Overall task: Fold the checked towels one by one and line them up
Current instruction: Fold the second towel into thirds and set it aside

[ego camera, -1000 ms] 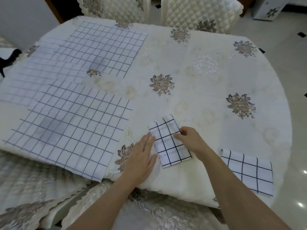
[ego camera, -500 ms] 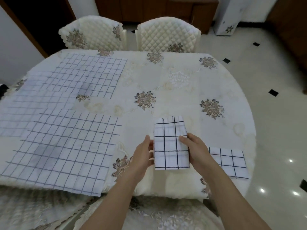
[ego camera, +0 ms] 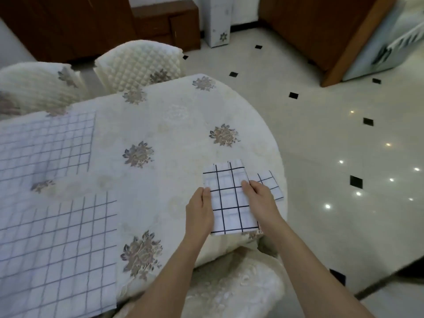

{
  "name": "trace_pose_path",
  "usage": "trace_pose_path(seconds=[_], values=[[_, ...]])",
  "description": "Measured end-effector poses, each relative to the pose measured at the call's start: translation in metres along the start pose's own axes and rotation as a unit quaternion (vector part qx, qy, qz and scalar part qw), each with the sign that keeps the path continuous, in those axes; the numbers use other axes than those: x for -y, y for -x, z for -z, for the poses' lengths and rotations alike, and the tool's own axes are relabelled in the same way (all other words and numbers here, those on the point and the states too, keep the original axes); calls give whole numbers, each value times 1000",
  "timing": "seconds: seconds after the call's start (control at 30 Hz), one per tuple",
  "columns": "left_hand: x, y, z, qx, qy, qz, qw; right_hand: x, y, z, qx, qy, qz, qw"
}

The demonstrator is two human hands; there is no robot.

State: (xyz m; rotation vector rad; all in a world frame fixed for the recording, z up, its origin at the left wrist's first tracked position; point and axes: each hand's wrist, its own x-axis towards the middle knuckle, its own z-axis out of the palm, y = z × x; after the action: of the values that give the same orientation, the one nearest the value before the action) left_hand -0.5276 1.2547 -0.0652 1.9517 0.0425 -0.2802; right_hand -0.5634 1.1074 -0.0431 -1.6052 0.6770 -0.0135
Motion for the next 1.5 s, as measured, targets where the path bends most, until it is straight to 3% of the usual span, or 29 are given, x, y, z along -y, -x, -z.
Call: trace_pose_path(seconds=[0.23, 0.63, 1.13, 1.5], values=[[-27, 16, -58, 103, -30, -61, 992, -23, 19, 63, -159, 52, 21, 986], [-74, 16, -178, 176, -84, -149, 969, -40, 9, 177, -275, 100, 22, 956], [-158, -46, -393, 139, -62, -99, 983, -35, -146, 384, -192, 39, -13, 981], [-190, -107, -444, 71, -77, -67, 992, -9, -233, 422, -122, 49, -12, 991]])
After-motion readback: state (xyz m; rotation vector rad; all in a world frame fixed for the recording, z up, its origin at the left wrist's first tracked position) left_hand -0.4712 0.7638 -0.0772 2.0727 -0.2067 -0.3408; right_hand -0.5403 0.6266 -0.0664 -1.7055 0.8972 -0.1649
